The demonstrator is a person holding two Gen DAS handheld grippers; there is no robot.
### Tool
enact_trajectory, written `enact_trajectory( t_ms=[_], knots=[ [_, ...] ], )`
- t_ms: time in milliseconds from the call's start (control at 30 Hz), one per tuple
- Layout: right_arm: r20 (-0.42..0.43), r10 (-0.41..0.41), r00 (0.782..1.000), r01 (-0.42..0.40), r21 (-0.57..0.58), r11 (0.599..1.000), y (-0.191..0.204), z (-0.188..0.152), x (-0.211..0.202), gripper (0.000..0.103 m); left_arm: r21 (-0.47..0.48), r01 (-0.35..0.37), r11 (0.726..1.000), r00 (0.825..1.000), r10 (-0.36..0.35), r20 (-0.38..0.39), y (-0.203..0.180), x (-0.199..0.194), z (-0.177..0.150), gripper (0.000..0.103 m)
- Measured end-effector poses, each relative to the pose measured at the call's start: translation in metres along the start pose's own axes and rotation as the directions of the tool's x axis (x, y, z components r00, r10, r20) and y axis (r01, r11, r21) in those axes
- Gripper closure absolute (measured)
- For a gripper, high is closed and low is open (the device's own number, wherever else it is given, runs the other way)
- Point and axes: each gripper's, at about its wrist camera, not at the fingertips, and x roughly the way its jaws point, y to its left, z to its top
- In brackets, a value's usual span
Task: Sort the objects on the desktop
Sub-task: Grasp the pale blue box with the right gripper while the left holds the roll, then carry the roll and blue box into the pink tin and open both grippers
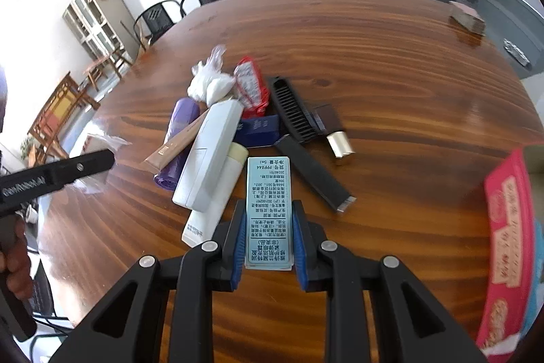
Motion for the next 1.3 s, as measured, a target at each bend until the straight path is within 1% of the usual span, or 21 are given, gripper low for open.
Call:
enact_trajectory(
  t_ms=[133,233,433,733,1000,1133,1300],
  knots=[
    [0.042,-0.014,0.999,0.012,0.037,0.999,-0.015,-0.004,-0.023,0.076,0.041,0.021,0.999,1.000,-0.021,0.006,-0.029,-0.005,-0.006,0.064],
    [0.072,-0.033,0.997,0.028,0.071,0.997,-0.034,-0.007,-0.042,0.076,0.068,0.036,0.997,0.999,-0.037,0.007,-0.050,-0.007,-0.009,0.064],
    [0.123,-0.094,0.988,0.076,0.139,0.987,-0.072,-0.019,-0.078,0.076,0.133,0.074,0.988,0.997,-0.076,0.007,-0.103,-0.012,-0.019,0.064],
    [0.156,-0.181,0.971,0.141,0.236,0.962,-0.139,-0.044,-0.120,0.076,0.221,0.132,0.966,0.991,-0.134,-0.005,-0.182,-0.015,-0.039,0.064],
    [0.156,-0.240,0.958,0.185,0.300,0.936,-0.188,-0.063,-0.144,0.076,0.304,0.193,0.933,0.980,-0.196,-0.021,-0.255,-0.017,-0.059,0.064],
    [0.159,-0.257,0.953,0.197,0.316,0.928,-0.207,-0.072,-0.154,0.076,0.349,0.231,0.908,0.972,-0.231,-0.041,-0.291,-0.015,-0.068,0.064],
    [0.156,-0.273,0.949,0.208,0.342,0.916,-0.224,-0.080,-0.163,0.076,0.397,0.268,0.878,0.962,-0.266,-0.062,-0.327,-0.014,-0.076,0.064]
  ],
)
